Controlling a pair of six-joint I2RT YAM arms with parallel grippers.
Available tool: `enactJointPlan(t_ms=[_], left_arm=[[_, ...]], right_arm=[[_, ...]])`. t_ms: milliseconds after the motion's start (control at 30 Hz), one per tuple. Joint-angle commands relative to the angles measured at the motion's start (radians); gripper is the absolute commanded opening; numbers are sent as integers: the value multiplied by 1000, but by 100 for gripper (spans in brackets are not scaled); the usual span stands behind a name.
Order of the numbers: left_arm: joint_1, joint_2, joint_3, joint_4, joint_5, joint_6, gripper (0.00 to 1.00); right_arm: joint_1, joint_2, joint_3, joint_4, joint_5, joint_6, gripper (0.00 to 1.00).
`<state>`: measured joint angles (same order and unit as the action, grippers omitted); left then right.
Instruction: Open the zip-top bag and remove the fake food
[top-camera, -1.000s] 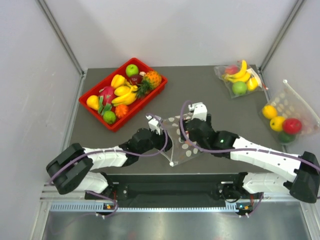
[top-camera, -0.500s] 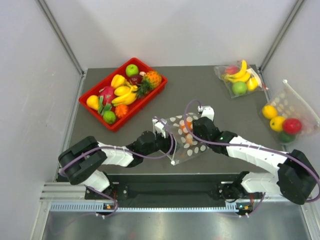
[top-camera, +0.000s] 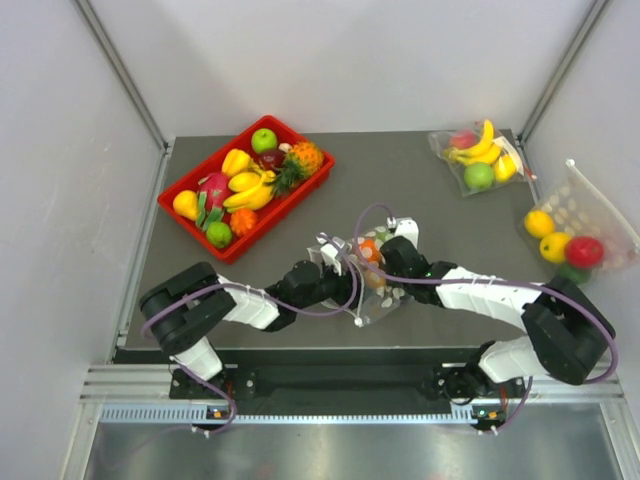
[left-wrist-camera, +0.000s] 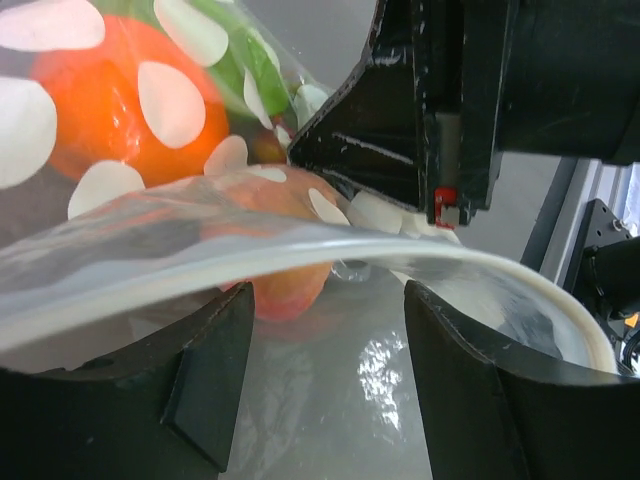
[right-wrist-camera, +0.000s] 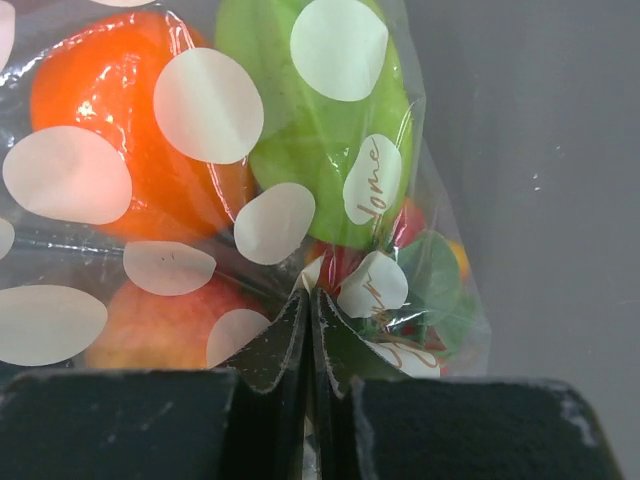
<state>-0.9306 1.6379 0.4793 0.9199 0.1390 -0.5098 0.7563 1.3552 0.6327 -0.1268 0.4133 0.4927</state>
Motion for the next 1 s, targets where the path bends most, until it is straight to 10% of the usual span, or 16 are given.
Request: enactJointPlan(t_ms=[0, 967], left_arm=[[-5, 28, 47, 97, 13, 20, 66], [-88, 243, 226, 43, 31, 73, 72]], right_arm=[[-8, 12, -19, 0, -28, 4, 1], [-8, -96, -73, 6, -172, 30, 0]])
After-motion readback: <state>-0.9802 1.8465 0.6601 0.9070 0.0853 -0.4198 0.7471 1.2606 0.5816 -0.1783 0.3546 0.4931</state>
